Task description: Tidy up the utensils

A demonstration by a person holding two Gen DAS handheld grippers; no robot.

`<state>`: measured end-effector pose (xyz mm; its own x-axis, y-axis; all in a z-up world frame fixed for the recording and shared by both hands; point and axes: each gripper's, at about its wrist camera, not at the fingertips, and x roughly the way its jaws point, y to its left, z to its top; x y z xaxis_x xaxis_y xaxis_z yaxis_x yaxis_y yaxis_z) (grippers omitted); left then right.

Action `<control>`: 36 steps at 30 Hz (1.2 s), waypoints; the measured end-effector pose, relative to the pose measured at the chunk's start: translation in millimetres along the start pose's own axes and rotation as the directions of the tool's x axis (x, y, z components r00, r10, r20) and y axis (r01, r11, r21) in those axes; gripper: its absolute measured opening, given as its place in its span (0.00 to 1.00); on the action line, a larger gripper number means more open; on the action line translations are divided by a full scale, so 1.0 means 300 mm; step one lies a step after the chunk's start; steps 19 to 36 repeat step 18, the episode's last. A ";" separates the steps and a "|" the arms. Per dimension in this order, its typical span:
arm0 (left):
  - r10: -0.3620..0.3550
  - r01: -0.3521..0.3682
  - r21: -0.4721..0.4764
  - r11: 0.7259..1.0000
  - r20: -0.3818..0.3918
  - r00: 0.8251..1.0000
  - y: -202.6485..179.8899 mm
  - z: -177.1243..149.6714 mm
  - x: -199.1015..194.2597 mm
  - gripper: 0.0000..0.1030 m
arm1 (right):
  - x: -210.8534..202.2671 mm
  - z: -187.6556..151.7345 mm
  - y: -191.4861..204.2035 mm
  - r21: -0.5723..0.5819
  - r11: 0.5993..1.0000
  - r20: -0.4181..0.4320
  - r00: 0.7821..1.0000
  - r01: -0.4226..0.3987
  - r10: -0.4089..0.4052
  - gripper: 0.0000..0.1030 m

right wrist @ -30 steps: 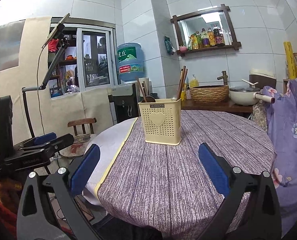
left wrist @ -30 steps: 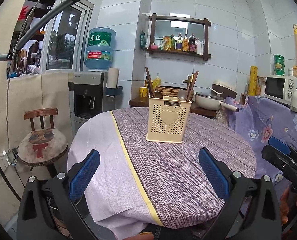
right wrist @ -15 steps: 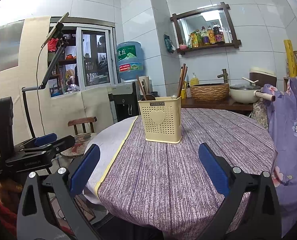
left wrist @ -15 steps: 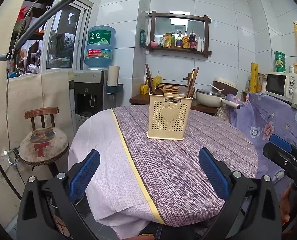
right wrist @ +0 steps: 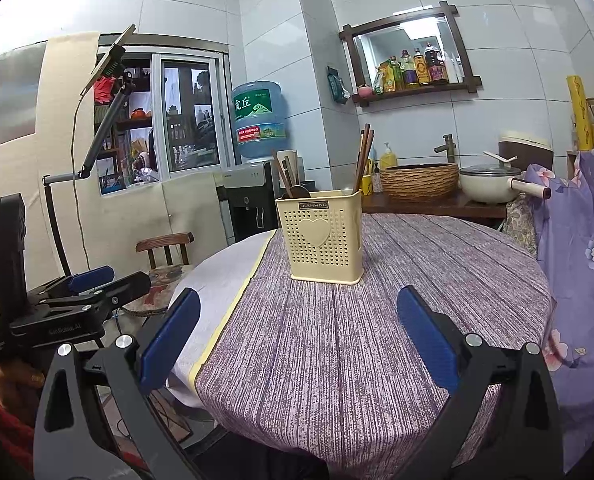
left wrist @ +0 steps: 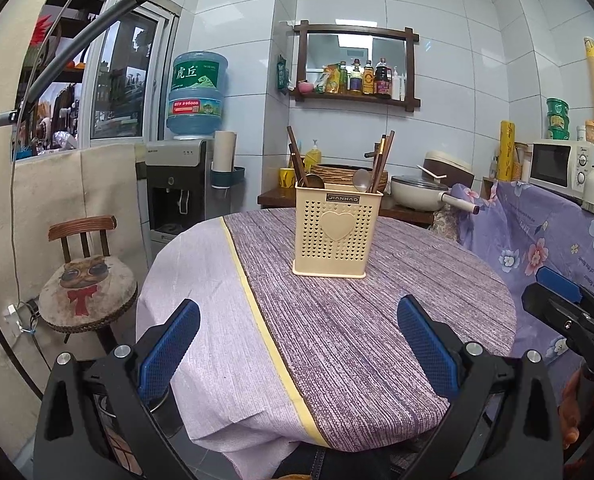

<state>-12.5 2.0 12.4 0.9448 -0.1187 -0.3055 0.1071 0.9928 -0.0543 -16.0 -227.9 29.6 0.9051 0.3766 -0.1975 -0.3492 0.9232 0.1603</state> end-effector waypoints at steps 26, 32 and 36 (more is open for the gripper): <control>-0.001 0.001 -0.005 1.000 -0.010 1.000 -0.001 -0.013 0.006 0.95 | 0.009 -0.004 0.009 0.008 1.000 -0.010 1.000 -0.002 0.002 0.94; -0.001 0.001 -0.005 1.000 -0.010 1.000 -0.001 -0.013 0.006 0.95 | 0.009 -0.004 0.009 0.008 1.000 -0.010 1.000 -0.002 0.002 0.94; -0.001 0.001 -0.005 1.000 -0.010 1.000 -0.001 -0.013 0.006 0.95 | 0.009 -0.004 0.009 0.008 1.000 -0.010 1.000 -0.002 0.002 0.94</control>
